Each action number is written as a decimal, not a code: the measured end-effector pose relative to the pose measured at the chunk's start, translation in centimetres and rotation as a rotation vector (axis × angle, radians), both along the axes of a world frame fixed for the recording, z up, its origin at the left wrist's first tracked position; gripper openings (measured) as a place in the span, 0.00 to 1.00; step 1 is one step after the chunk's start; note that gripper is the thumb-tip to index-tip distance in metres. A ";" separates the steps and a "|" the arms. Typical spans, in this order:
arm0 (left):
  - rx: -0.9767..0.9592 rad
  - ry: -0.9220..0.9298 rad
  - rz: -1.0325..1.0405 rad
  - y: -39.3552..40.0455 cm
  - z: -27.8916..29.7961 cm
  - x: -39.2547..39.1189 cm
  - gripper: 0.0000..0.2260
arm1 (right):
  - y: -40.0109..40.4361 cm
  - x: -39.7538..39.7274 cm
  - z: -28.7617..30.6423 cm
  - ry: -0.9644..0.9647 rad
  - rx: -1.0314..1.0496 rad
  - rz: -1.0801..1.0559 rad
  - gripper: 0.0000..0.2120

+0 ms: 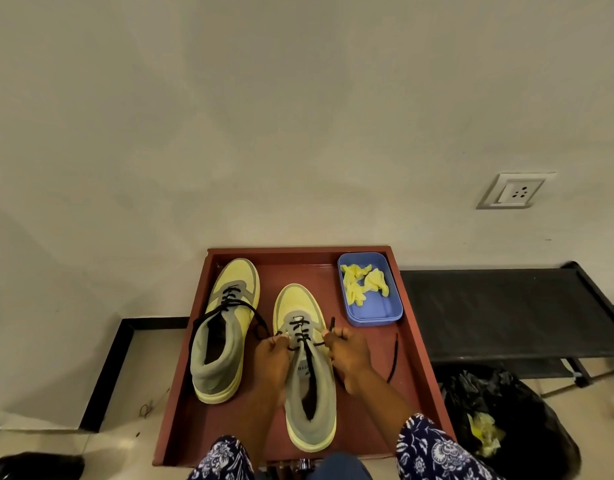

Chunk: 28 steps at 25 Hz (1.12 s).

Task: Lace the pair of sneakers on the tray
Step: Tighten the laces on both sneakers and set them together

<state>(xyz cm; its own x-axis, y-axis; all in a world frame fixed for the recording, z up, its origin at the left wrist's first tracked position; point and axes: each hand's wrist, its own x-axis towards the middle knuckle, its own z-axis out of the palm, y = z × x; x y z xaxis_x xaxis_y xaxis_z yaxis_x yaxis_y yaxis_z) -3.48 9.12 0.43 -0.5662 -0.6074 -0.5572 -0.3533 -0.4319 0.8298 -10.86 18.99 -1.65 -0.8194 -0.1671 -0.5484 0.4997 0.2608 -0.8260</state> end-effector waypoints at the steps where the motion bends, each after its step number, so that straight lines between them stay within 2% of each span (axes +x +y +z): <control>1: -0.054 0.049 -0.013 -0.1 -0.1 -0.1 0.11 | 0.2 -0.1 0.5 0.022 -0.042 0.018 0.06; 5: -0.219 0.158 -0.131 -0.7 0.6 -0.9 0.06 | 0.3 -0.4 3.1 0.197 -0.107 0.137 0.07; 10: -0.437 0.133 -0.484 -1.6 1.6 -1.2 0.12 | -0.6 -0.8 4.6 0.373 -0.086 0.345 0.05; 14: -0.375 0.151 -0.551 -2.3 1.5 -1.1 0.09 | -1.2 -1.1 5.2 0.427 -0.033 0.461 0.08; 17: -0.364 0.156 -0.528 -2.5 1.2 -1.1 0.06 | -1.2 -1.4 5.8 0.376 -0.065 0.523 0.09; 20: -0.336 0.163 -0.506 -2.4 1.2 -1.0 0.08 | -1.0 -1.8 5.9 0.268 -0.048 0.585 0.11; 24: -0.258 0.199 -0.509 -2.3 1.8 -0.9 0.09 | -0.4 -2.5 5.7 0.315 0.082 0.822 0.23; 28: -0.247 0.209 -0.509 -2.7 1.6 -0.8 0.07 | 0.0 -3.3 5.5 0.543 0.301 0.941 0.10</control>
<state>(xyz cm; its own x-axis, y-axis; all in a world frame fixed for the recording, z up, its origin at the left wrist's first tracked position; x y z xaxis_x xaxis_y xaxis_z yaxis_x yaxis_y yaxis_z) -4.28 6.41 1.98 -0.9023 -0.3286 -0.2792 -0.2832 -0.0368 0.9584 -14.17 18.99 3.89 -0.5796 -0.7655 -0.2795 -0.4075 0.5693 -0.7141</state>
